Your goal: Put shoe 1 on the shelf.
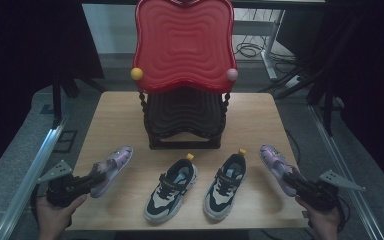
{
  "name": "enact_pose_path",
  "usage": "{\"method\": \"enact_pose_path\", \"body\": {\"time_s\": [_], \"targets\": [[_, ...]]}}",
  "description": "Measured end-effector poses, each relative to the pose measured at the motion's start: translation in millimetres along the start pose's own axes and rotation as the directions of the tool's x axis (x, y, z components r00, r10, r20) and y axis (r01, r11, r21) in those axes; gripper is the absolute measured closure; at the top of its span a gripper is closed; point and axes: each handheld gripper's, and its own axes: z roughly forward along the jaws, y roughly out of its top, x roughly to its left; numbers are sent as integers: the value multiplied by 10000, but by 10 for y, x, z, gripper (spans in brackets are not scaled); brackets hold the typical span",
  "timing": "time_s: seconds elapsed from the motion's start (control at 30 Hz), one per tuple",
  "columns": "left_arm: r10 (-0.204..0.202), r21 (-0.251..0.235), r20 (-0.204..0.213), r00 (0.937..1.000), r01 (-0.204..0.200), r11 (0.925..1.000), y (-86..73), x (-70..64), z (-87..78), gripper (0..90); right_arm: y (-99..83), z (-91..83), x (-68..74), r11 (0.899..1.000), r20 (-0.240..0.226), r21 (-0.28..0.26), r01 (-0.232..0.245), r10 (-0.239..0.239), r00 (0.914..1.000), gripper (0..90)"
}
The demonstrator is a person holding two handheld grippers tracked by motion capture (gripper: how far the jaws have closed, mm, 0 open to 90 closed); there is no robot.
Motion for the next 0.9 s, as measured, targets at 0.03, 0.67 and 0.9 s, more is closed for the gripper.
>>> {"method": "enact_pose_path", "body": {"time_s": [0.03, 0.67, 0.9], "targets": [[34, -37, 11, 10000, -34, 10000, 25, -8, 12, 861, 8, 8, 10, 10000, 3, -40, 8, -8, 10000, 859], [520, -399, 348, 9980, -506, 9979, 351, -112, 177, 861, 217, 108, 212, 9984, -375, -449, 343, -359, 9987, 858], [594, -514, 431, 9973, -571, 9970, 440, -142, 208, 861, 273, 133, 250, 9970, -405, -663, 388, -416, 9983, 859]]}}
